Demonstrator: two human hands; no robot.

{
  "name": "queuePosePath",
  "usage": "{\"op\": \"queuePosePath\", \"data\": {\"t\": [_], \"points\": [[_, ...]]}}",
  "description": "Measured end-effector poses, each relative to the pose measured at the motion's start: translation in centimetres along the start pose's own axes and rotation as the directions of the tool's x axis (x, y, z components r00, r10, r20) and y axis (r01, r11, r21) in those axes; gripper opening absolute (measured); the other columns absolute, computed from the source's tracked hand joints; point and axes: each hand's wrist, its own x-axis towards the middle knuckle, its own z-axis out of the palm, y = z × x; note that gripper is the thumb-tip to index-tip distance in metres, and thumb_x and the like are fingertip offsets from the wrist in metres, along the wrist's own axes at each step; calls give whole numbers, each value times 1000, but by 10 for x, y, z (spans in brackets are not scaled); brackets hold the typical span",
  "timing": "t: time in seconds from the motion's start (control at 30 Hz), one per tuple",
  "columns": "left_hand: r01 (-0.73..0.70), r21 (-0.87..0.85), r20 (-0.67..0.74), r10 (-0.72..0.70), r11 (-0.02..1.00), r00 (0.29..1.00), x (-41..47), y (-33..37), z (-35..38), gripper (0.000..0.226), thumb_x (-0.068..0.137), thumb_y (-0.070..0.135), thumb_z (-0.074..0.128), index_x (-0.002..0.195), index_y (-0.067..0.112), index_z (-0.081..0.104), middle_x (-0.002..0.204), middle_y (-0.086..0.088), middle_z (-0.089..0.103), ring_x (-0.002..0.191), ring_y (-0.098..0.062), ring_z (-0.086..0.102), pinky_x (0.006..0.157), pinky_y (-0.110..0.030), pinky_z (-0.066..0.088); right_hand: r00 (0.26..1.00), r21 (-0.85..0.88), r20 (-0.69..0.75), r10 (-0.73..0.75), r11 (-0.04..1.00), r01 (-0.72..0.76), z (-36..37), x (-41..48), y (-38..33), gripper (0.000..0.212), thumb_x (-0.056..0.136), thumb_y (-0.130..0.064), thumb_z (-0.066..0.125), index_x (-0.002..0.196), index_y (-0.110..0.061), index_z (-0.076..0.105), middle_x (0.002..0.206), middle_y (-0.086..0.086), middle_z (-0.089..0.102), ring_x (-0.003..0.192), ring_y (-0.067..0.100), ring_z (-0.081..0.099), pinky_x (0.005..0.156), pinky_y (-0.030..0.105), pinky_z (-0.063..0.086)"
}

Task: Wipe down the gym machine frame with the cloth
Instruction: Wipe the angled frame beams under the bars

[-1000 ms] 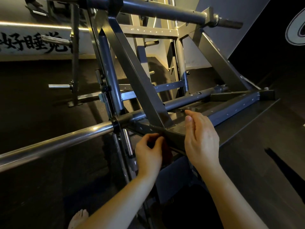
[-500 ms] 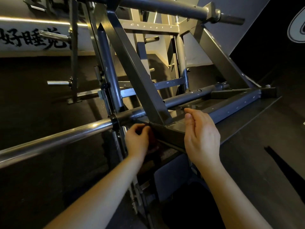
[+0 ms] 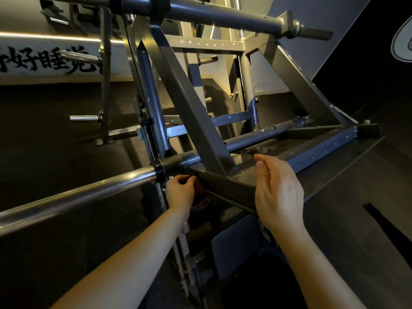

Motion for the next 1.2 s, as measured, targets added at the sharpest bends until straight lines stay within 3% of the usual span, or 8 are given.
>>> {"op": "queuePosePath", "data": {"t": [0.17,0.37,0.47,0.6,0.7,0.87,1.03,1.2], "points": [[286,-295,-35,-309,912,950,10,18,-1,19,95,13,68,114,16,67,101,-1,66,94,-21,63,60,-29,43,1000,-6,-2,-7,1000,7,0,0,-1,30,107,-29,42,122,-19,66,103,-19,56,96,-6,50,73,5,34],[95,-269,45,-86,958,995,-31,6,1,7,98,18,66,100,24,69,100,2,66,94,-20,65,71,-44,63,1000,15,-16,-20,1000,20,-1,0,-2,29,106,-29,42,119,-19,67,99,-19,56,92,-4,51,72,5,35],[178,-219,7,-181,960,984,0,8,0,12,100,18,62,111,21,67,107,-1,65,97,-21,64,56,-28,52,1000,9,-5,-19,1000,19,-1,0,-3,27,106,-27,43,117,-19,67,98,-19,56,91,-2,53,71,5,35],[151,-178,-35,-159,972,987,3,5,5,12,99,17,63,108,24,67,110,2,64,106,-22,64,77,-37,59,1000,17,-19,-8,1000,8,-2,0,-4,27,106,-27,43,115,-19,67,95,-19,56,88,-2,53,69,7,36],[-57,-144,-10,56,988,998,-26,-3,8,13,100,18,63,111,22,68,108,5,63,96,-13,62,51,-19,54,1000,20,-18,-14,1000,15,-1,1,-4,25,106,-25,45,115,-19,67,94,-18,56,88,0,54,69,9,37],[171,-112,-30,-175,979,984,15,3,2,16,100,22,62,115,26,67,119,-3,64,99,-22,63,52,-24,47,1000,-4,-5,-5,1000,5,-1,-1,-4,27,106,-27,44,117,-20,67,98,-19,56,90,-4,50,71,5,36],[-114,-99,26,118,988,993,-27,-4,4,17,101,12,60,109,24,68,105,8,66,97,-8,63,52,-11,51,1000,-5,-22,-19,1000,19,0,0,-3,24,106,-24,47,117,-18,67,98,-18,57,91,-1,55,73,7,37],[-54,15,-26,55,998,998,22,-2,4,21,100,19,61,94,39,66,103,9,66,101,-20,67,81,-41,62,1000,-5,-1,-8,1000,8,1,0,-1,25,106,-25,45,117,-20,67,98,-18,58,90,-3,53,71,7,36]]}}
